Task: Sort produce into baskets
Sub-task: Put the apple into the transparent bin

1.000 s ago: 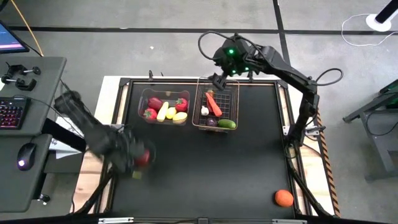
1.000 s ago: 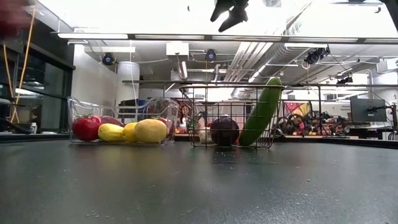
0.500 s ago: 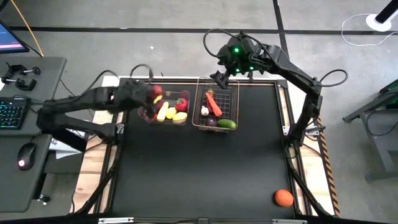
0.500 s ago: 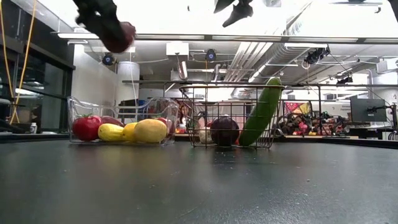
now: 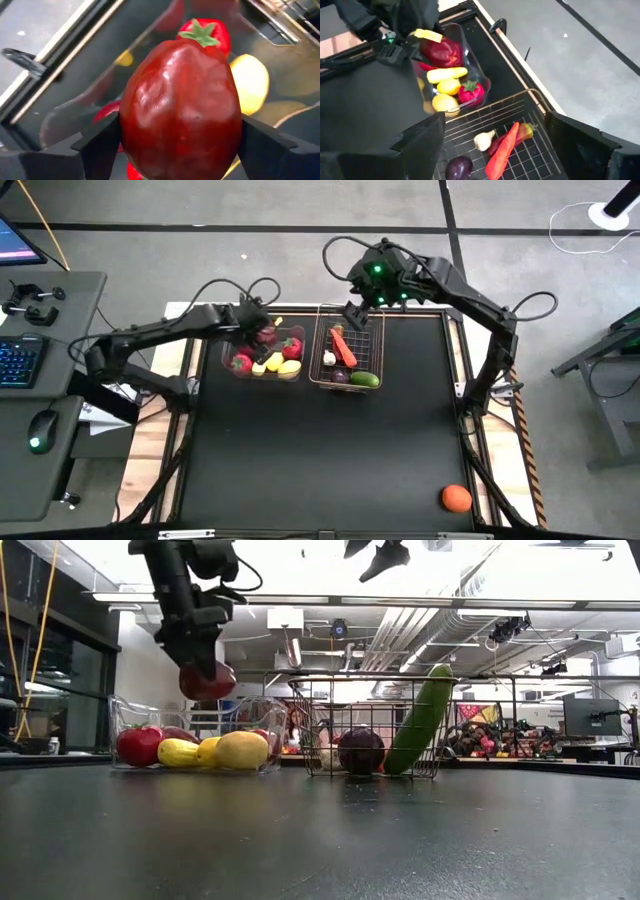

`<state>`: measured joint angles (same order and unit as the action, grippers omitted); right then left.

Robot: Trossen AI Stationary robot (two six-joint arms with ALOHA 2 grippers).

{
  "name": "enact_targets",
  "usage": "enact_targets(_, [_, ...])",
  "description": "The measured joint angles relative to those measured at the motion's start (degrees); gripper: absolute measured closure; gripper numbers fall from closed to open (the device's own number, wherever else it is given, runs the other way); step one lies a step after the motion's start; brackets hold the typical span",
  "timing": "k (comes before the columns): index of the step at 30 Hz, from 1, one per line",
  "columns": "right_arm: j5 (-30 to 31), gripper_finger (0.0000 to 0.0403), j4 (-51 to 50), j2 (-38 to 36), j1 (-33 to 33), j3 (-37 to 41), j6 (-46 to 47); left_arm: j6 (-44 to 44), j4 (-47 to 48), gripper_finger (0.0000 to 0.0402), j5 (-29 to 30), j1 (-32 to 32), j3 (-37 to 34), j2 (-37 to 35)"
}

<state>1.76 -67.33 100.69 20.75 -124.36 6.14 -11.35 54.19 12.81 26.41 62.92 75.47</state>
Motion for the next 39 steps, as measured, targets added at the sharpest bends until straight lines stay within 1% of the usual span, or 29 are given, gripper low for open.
enact_targets(2, [0.0, 0.007, -0.8, -0.1, -0.4, 0.0, 0.0, 0.0, -0.2, 0.0079, -0.7, 0.0, 0.0, 0.0])
enact_targets(5, [0.0, 0.007, -1.5, -0.6, -0.7, 0.0, -0.2, 0.0, -0.3, 0.0058, -0.7, -0.2, 0.0, -1.0])
enact_targets(8, [0.9, 0.007, -1.8, -0.9, -0.7, 0.0, -0.4, 0.0, -1.3, 0.0044, 0.5, -0.1, 0.0, -1.9])
enact_targets(13, [3.2, 0.007, -2.3, -1.0, -0.6, 0.0, -0.6, 0.0, -1.4, 0.0041, 2.8, 0.0, 0.0, -1.9])
enact_targets(15, [3.7, 0.007, -2.3, -1.0, -0.6, 0.0, -0.6, 0.0, -1.4, 0.0054, 2.8, 0.0, 0.0, -1.6])
enact_targets(18, [3.8, 0.007, -2.4, -1.0, -0.6, 0.0, -0.7, 0.0, -1.4, 0.0108, 2.8, -0.2, 0.0, -1.2])
enact_targets(19, [3.8, 0.007, -2.4, -1.0, -0.6, 0.0, -0.9, 0.0, -1.5, 0.012, 2.8, -0.2, 0.0, -1.2])
enact_targets(23, [3.8, 0.007, -2.4, -1.0, -0.6, 0.0, -1.2, 0.2, -2.0, 0.0121, 2.6, -0.2, 0.0, -1.2])
enact_targets(27, [3.8, 0.007, -2.4, -1.0, -0.6, 0.0, -1.7, 1.1, -2.9, 0.0121, -0.2, -0.1, 0.0, -1.2])
enact_targets(32, [3.8, 0.007, -2.7, -1.0, -0.6, 0.0, -1.6, 1.1, -3.0, 0.0121, -0.2, -0.1, 0.0, -1.2])
enact_targets(34, [3.8, 0.007, -2.8, -1.0, -0.6, 0.0, -1.7, 1.0, -3.0, 0.0121, 0.6, -0.1, 0.0, -1.2])
enact_targets(35, [3.8, 0.007, -2.9, -1.0, -0.6, 0.0, -1.7, 0.8, -2.7, 0.011, 1.4, -0.1, 0.0, -1.2])
enact_targets(37, [3.8, 0.007, -3.0, -1.0, -0.6, 0.0, -1.6, 2.4, -2.4, 0.0052, 2.3, -0.1, 0.0, -1.2])
enact_targets(38, [3.8, 0.007, -3.0, -1.0, -0.6, 0.0, -1.6, 3.2, -2.6, 0.0033, 2.5, -0.1, 0.0, -1.2])
enact_targets(39, [3.8, 0.007, -3.1, -1.0, -0.6, 0.0, -1.6, 3.9, -2.8, 0.0024, 2.6, -0.1, 0.1, -1.2])
